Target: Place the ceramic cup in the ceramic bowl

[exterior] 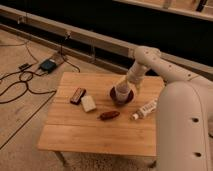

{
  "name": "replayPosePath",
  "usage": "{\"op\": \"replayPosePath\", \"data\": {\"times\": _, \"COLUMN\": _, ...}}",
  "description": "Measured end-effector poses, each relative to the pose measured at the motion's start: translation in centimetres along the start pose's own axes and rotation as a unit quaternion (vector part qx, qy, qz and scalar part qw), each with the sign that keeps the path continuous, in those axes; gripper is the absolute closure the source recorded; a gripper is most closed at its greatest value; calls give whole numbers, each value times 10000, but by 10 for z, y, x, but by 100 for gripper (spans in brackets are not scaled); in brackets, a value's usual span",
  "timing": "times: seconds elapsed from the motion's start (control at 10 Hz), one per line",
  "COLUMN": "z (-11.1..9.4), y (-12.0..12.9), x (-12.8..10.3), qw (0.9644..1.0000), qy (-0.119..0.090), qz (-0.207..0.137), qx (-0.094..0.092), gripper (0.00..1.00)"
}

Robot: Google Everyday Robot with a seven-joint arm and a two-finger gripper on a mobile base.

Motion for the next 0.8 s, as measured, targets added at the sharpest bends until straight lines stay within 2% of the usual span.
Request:
{"op": "replayPosePath", "data": {"times": 0.2, "z": -25, "y": 13, "x": -1, "qw": 9989, "qy": -335, "qz": -316, "qx": -42, "gripper": 20}}
{"op": "replayPosePath", "data": {"times": 0.3, "z": -32, "y": 17, "x": 0, "qw": 9981, "qy": -437, "qz": -439, "qx": -3, "gripper": 20}}
{"op": "replayPosePath", "data": {"times": 0.5, "z": -43, "y": 27, "x": 7, "qw": 9943, "qy": -656, "qz": -810, "qx": 235, "gripper": 20}}
{"op": "replayPosePath", "data": {"times": 0.6, "z": -45, "y": 33, "x": 8, "qw": 9926, "qy": -713, "qz": -931, "qx": 308, "gripper": 20}}
{"op": "replayPosePath", "data": {"times": 0.8, "z": -46, "y": 30, "x": 8, "qw": 9925, "qy": -723, "qz": -930, "qx": 324, "gripper": 20}}
